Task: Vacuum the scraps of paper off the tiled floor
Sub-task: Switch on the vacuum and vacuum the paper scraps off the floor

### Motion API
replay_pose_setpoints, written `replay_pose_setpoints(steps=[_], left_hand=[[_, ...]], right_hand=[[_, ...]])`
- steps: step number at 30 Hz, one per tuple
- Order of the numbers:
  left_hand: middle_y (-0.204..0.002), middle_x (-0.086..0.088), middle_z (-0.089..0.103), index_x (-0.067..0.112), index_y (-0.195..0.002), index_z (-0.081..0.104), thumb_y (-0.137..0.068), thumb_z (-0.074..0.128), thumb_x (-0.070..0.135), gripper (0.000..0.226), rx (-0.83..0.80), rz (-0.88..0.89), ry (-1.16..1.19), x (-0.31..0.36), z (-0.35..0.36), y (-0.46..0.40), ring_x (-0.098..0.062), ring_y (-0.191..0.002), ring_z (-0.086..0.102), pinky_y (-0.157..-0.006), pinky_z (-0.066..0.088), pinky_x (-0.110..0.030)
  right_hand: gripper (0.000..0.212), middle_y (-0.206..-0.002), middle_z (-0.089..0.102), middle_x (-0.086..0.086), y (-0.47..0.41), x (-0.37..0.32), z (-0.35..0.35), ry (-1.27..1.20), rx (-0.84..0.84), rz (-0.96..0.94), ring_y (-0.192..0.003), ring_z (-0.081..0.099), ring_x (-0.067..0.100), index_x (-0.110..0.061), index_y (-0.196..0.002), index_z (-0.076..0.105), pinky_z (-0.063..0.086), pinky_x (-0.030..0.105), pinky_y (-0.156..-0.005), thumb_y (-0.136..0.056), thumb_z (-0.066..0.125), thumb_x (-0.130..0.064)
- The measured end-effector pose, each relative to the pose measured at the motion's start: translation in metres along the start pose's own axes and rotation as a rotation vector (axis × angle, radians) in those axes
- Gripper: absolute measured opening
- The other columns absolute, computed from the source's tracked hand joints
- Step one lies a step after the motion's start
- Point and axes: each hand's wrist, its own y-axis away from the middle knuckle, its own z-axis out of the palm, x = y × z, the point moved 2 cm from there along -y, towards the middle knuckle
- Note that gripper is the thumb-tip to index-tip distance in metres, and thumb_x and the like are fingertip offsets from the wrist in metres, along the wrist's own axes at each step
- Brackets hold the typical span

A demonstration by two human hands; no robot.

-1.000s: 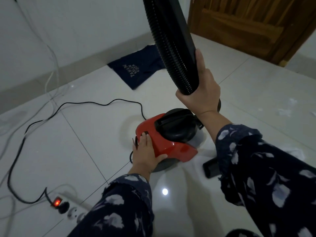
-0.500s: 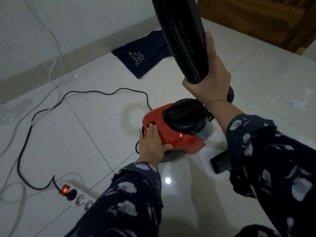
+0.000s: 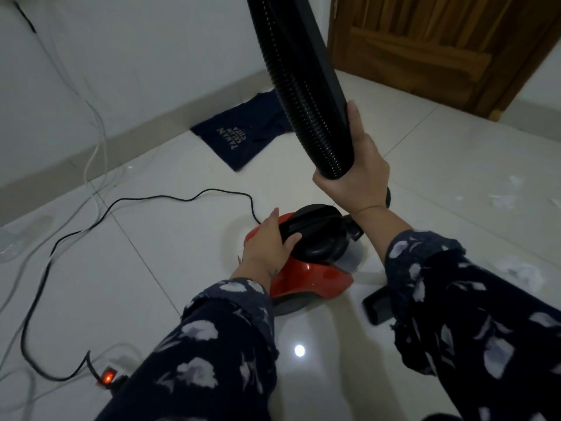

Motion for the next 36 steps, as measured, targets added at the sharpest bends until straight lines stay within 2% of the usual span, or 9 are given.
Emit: replay_pose_setpoints(steps=[9, 13, 17, 19, 21, 24, 28, 33, 36], left_hand=[[-0.138, 0.008, 0.051, 0.016, -0.151, 0.03, -0.093, 0.053, 0.041, 0.067, 0.321, 0.424, 0.244, 0.114, -0.091, -0.009, 0.0, -0.116, 0.055, -0.096, 0.049, -0.032], [-0.105, 0.026, 0.056, 0.011, -0.146, 0.033, -0.084, 0.065, 0.043, 0.077, 0.296, 0.406, 0.435, 0.171, -0.139, -0.03, 0.019, -0.09, 0.06, -0.089, 0.058, -0.029], [-0.147, -0.001, 0.039, 0.014, -0.152, 0.02, -0.077, 0.078, 0.041, 0.099, 0.344, 0.448, 0.372, 0.222, -0.174, -0.041, 0.008, -0.117, 0.047, -0.098, 0.04, -0.009], [-0.143, -0.001, 0.045, 0.01, -0.148, 0.033, -0.08, 0.079, 0.037, 0.087, 0.367, 0.405, 0.354, 0.249, -0.185, -0.041, 0.012, -0.113, 0.043, -0.1, 0.036, -0.005], [-0.109, 0.014, 0.063, 0.011, -0.136, 0.049, -0.084, 0.077, 0.028, 0.061, 0.329, 0.327, 0.506, 0.273, -0.192, -0.041, 0.014, -0.096, 0.058, -0.09, 0.048, -0.009], [-0.097, 0.013, 0.065, 0.009, -0.128, 0.057, -0.089, 0.072, 0.028, 0.046, 0.271, 0.243, 0.579, 0.303, -0.2, -0.041, 0.003, -0.09, 0.063, -0.082, 0.049, -0.004], [-0.106, 0.006, 0.063, 0.008, -0.133, 0.051, -0.091, 0.071, 0.026, 0.049, 0.232, 0.209, 0.63, 0.341, -0.204, -0.031, -0.001, -0.089, 0.058, -0.069, 0.04, 0.008], [-0.103, 0.008, 0.058, 0.007, -0.137, 0.048, -0.092, 0.069, 0.026, 0.053, 0.161, 0.191, 0.616, 0.401, -0.194, -0.01, -0.005, -0.093, 0.057, -0.068, 0.039, 0.009], [-0.116, -0.004, 0.066, 0.004, -0.145, 0.04, -0.094, 0.067, 0.029, 0.063, 0.161, 0.137, 0.605, 0.428, -0.188, 0.003, -0.016, -0.104, 0.065, -0.078, 0.04, -0.005]], right_hand=[[0.097, -0.11, 0.063, 0.0, -0.018, -0.005, -0.015, -0.115, -0.011, 0.189, -0.098, 0.062, 0.017, -0.04, -0.143, 0.017, 0.054, 0.035, -0.083, -0.066, 0.075, -0.039], [0.073, -0.107, 0.062, -0.005, -0.035, -0.005, -0.024, -0.162, -0.05, 0.408, -0.096, 0.062, 0.018, -0.028, -0.122, 0.04, 0.053, 0.044, -0.084, -0.059, 0.076, -0.039], [0.057, -0.104, 0.057, -0.006, -0.056, -0.007, -0.045, -0.144, -0.109, 0.449, -0.1, 0.054, 0.025, -0.017, -0.122, 0.047, 0.048, 0.047, -0.09, -0.076, 0.075, -0.036], [0.039, -0.09, 0.043, -0.023, -0.067, -0.012, -0.059, -0.165, -0.095, 0.484, -0.098, 0.052, 0.029, -0.013, -0.119, 0.052, 0.046, 0.05, -0.089, -0.084, 0.069, -0.019], [0.037, -0.082, 0.035, -0.025, -0.076, -0.015, -0.073, -0.148, -0.097, 0.577, -0.101, 0.049, 0.032, -0.014, -0.121, 0.053, 0.042, 0.047, -0.094, -0.086, 0.063, -0.009], [0.039, -0.102, 0.054, -0.006, -0.086, -0.019, -0.098, 0.009, -0.244, 0.693, -0.112, 0.042, 0.027, -0.026, -0.126, 0.045, 0.031, 0.039, -0.093, -0.09, 0.059, -0.023], [0.046, -0.122, 0.038, 0.005, -0.094, -0.023, -0.14, 0.252, -0.392, 0.848, -0.111, 0.041, 0.026, -0.026, -0.13, 0.035, 0.038, 0.038, -0.087, -0.092, 0.053, -0.045], [0.044, -0.111, 0.051, 0.014, -0.102, -0.022, -0.199, -0.175, -0.083, 1.274, -0.09, 0.055, 0.03, -0.012, -0.116, 0.034, 0.041, 0.032, -0.073, -0.087, 0.066, -0.021], [0.046, -0.106, 0.056, 0.015, -0.098, -0.007, -0.231, -0.554, 0.145, 1.581, -0.094, 0.058, 0.028, 0.0, -0.124, 0.042, 0.051, 0.037, -0.084, -0.087, 0.064, -0.015]])
